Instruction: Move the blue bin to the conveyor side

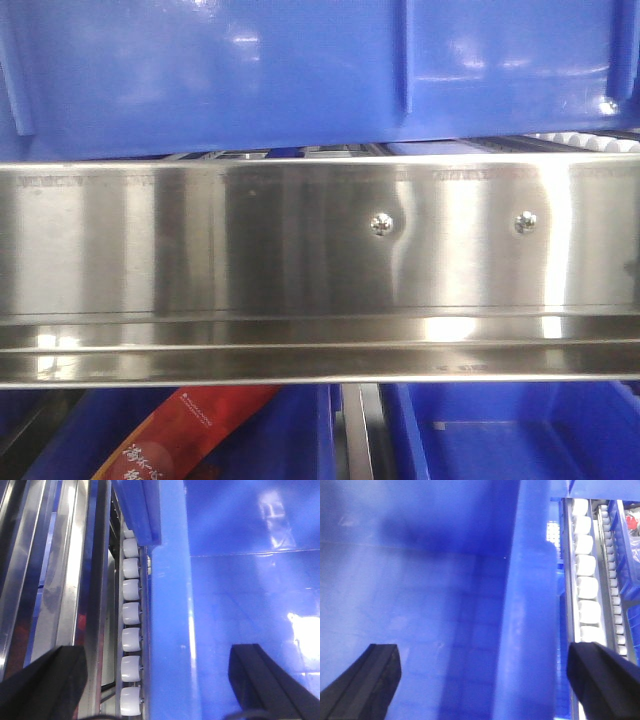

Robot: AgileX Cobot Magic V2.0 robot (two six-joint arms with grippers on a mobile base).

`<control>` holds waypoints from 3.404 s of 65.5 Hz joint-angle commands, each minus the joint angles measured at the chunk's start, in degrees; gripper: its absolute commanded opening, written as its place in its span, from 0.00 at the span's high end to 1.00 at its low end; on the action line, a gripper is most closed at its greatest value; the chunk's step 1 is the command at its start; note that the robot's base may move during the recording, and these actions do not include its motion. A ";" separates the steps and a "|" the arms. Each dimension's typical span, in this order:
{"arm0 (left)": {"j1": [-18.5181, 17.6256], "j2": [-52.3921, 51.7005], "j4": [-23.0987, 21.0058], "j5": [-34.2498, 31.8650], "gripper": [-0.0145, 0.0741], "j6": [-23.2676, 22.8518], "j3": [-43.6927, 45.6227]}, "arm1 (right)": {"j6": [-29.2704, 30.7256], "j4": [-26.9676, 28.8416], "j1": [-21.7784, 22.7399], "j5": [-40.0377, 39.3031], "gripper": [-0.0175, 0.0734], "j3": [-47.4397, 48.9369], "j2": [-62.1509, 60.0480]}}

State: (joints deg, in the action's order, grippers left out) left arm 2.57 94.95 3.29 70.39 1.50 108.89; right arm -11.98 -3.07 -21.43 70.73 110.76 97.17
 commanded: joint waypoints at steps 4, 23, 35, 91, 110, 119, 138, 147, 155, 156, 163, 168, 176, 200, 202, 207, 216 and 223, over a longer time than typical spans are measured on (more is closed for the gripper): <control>0.13 1.72 -0.43 -0.42 0.30 0.02 0.28 | -0.15 -0.34 0.07 -0.77 0.19 -0.18 -0.77; 0.01 3.02 -4.40 -0.42 0.30 0.38 0.28 | -0.15 -0.69 0.07 -0.77 0.19 -0.18 -0.77; 0.01 3.02 -3.97 -0.42 0.30 1.52 0.28 | -0.15 -0.69 0.07 -0.77 0.19 -0.18 -0.77; 0.01 3.02 -3.66 -0.42 0.30 1.52 -3.80 | -0.15 -0.69 0.07 -0.77 0.19 -0.18 -0.77; 0.01 2.92 -3.29 -0.42 0.30 1.52 -3.58 | -0.15 -0.69 0.07 -0.77 0.19 -0.18 -0.77; 0.01 2.92 -2.46 -0.42 0.30 1.52 -2.95 | -0.15 -0.69 0.07 -0.77 0.19 -0.18 -0.77; 0.01 2.70 -2.46 -0.42 0.30 1.52 -2.57 | -0.15 -0.69 0.07 -0.77 0.19 -0.18 -0.77; 0.01 2.70 -2.46 -0.42 0.30 1.52 -2.46 | -0.15 -0.69 0.07 -0.77 0.19 -0.18 -0.77; 0.01 2.70 -2.46 -0.42 0.30 1.52 -1.64 | -0.15 -0.69 0.07 -0.77 0.19 -0.18 -0.77; 0.01 2.70 -2.46 -0.42 0.30 1.52 -1.54 | -0.15 -0.69 0.07 -0.77 0.19 -0.18 -0.77; 0.01 2.70 -2.46 -0.42 0.30 1.52 -1.28 | -0.15 -0.69 0.07 -0.77 0.19 -0.18 -0.77; 0.01 2.70 -2.46 -0.42 0.30 1.52 -1.28 | -0.15 -0.69 0.07 -0.77 0.19 -0.18 -0.77; 0.01 2.70 -2.46 -0.42 0.30 1.52 -1.28 | -0.15 -0.69 0.07 -0.77 0.19 -0.18 -0.77; 0.01 2.70 -2.46 -0.42 0.36 1.52 -1.28 | -0.15 -0.69 0.07 -0.77 0.32 -0.18 -0.87; 0.01 2.70 -2.46 -0.42 0.39 1.52 -1.28 | -0.15 -0.69 0.07 -0.77 0.37 -0.18 -0.87; 0.01 2.70 -2.46 -0.42 0.51 1.52 -1.28 | -0.15 -0.69 0.07 -0.77 0.56 -0.18 -0.87; 0.01 2.70 -2.46 -0.42 0.81 1.52 -1.28 | -0.15 -0.69 0.07 -0.77 0.87 -0.18 -1.24; 0.01 2.70 -2.46 -0.42 0.84 1.52 -1.28 | -0.15 -1.06 0.07 -0.77 0.89 -0.18 -1.24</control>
State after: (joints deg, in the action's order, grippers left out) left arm 2.66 98.15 1.02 70.39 3.01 107.21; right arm -12.58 -4.67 -21.18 70.95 110.62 97.08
